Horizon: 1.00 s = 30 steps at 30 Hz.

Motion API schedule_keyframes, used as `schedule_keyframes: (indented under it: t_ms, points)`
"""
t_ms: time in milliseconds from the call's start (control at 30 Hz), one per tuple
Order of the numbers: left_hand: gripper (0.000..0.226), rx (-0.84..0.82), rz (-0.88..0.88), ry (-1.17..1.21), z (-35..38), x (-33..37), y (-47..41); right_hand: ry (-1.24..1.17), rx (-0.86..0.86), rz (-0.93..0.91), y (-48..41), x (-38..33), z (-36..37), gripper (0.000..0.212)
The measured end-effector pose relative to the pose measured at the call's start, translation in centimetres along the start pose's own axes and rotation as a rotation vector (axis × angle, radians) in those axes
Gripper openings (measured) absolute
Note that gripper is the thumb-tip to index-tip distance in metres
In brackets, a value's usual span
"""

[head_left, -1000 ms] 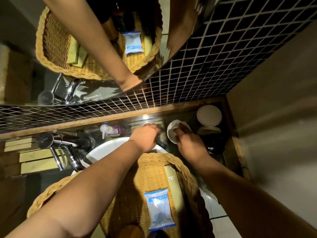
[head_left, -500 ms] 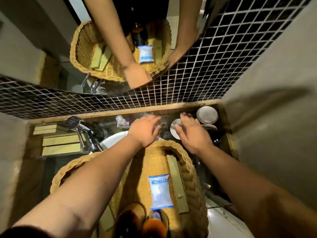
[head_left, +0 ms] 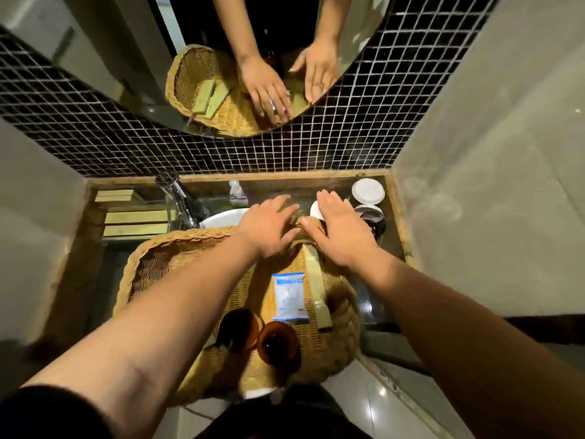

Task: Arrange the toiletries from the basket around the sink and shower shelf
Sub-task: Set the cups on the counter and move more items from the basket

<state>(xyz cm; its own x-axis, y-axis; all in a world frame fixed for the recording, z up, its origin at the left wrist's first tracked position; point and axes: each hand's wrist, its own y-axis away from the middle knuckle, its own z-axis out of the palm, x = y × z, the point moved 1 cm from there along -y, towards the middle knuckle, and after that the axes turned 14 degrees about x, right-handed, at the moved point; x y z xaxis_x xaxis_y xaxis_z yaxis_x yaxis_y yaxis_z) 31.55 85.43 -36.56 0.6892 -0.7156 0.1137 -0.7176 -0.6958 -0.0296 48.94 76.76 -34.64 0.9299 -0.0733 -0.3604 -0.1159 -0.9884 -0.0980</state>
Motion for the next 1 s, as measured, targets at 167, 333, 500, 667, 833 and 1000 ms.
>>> schedule_keyframes:
  t_ms: [167,333,500,667,833,1000]
  points:
    - [0.059,-0.049,0.017,0.016,0.0,0.8,2.9,0.032,-0.033,0.009,2.1,-1.4,0.2,0.068]
    - [0.046,-0.159,0.078,-0.071,0.2,1.1,3.9,0.101,-0.156,-0.099,4.1,-2.7,1.7,0.061]
    - [0.056,-0.288,0.129,-0.052,2.0,1.9,3.6,0.315,-0.314,-0.141,5.9,-3.7,5.3,0.067]
    - [0.061,-0.365,0.25,-0.015,4.3,2.9,3.4,0.41,-0.472,-0.04,8.4,-4.5,7.7,0.041]
    - [0.068,-0.344,0.369,0.026,6.0,3.4,1.9,0.378,-0.453,0.115,9.6,-5.3,8.4,0.034]
    - [0.072,-0.293,0.457,-0.042,6.9,2.8,0.7,0.418,-0.381,0.245,9.9,-5.6,9.2,0.049]
